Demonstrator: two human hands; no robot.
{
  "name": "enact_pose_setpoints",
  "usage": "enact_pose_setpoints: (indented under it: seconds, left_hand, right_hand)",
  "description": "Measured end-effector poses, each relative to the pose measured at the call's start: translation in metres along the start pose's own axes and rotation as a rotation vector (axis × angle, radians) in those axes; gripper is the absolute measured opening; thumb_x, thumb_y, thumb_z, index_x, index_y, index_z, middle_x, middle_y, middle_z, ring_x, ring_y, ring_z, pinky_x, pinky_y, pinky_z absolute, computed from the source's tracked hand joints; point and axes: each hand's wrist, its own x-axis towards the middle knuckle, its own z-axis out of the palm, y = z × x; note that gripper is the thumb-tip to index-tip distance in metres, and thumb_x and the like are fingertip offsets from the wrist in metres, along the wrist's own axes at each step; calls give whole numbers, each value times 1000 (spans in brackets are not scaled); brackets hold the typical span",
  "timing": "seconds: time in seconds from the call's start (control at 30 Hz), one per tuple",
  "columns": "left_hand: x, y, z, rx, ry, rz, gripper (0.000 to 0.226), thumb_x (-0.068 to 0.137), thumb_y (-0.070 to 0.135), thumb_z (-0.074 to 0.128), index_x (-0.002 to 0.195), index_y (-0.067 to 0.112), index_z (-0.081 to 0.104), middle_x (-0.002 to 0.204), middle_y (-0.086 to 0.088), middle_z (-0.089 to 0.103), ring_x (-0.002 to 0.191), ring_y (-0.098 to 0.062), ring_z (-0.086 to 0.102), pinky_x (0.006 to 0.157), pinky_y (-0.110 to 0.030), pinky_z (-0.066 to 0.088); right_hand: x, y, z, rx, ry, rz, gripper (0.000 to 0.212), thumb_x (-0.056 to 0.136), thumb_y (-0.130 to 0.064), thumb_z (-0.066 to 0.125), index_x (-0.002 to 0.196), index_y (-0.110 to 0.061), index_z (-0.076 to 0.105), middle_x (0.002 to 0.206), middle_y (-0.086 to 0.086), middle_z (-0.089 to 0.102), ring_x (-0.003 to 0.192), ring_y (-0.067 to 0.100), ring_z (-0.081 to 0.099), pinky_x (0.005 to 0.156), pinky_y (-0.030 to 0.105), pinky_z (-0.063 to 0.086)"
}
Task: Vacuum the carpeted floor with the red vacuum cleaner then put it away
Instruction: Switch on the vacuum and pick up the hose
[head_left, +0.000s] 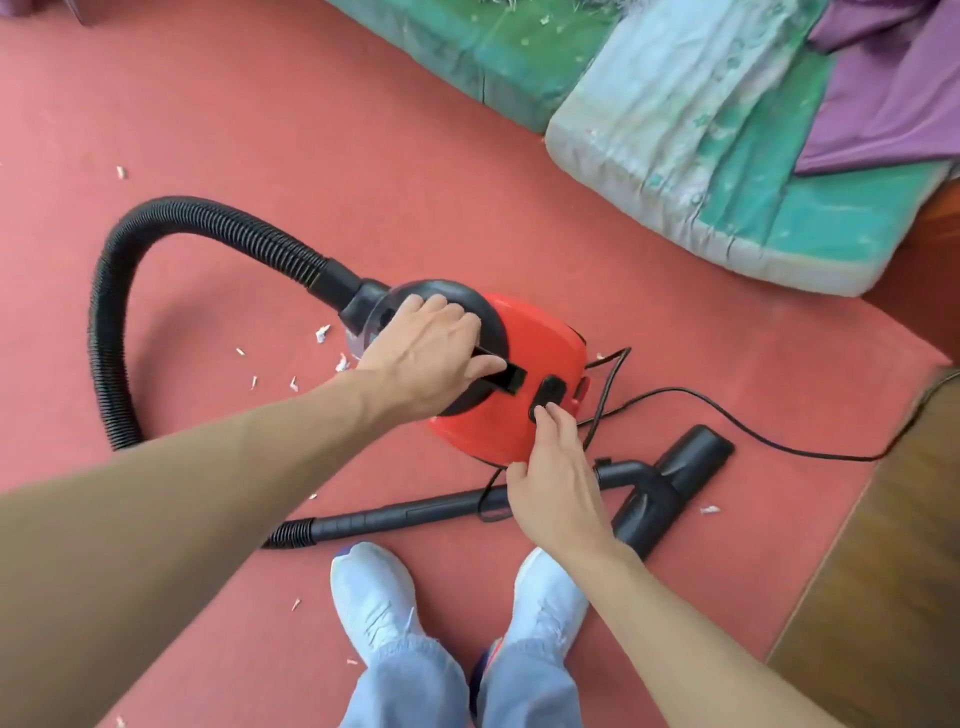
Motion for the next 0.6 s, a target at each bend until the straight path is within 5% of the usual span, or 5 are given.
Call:
enact_pose_setpoints:
  seconds: [0.27,0.6]
  left_hand:
    - [6,-45,-3,-176,5,-118,54,96,51,51,68,6,61,68,3,52,83,-21,44,82,-37,30]
    - [-2,-91,1,-123,49,-195,65,74,80,47,67,16,57,72,4,55,84,-19,43,79,-34,23]
  right_hand:
    - [17,-23,-2,-9,-48,-122,71,94,-12,47,156,-11,12,164,1,11,148,18,17,117,32,26]
    - [43,-64,6,-8,-83,-188,60,91,-9,50,146,0,27,147,13,34,138,24,35,106,27,33]
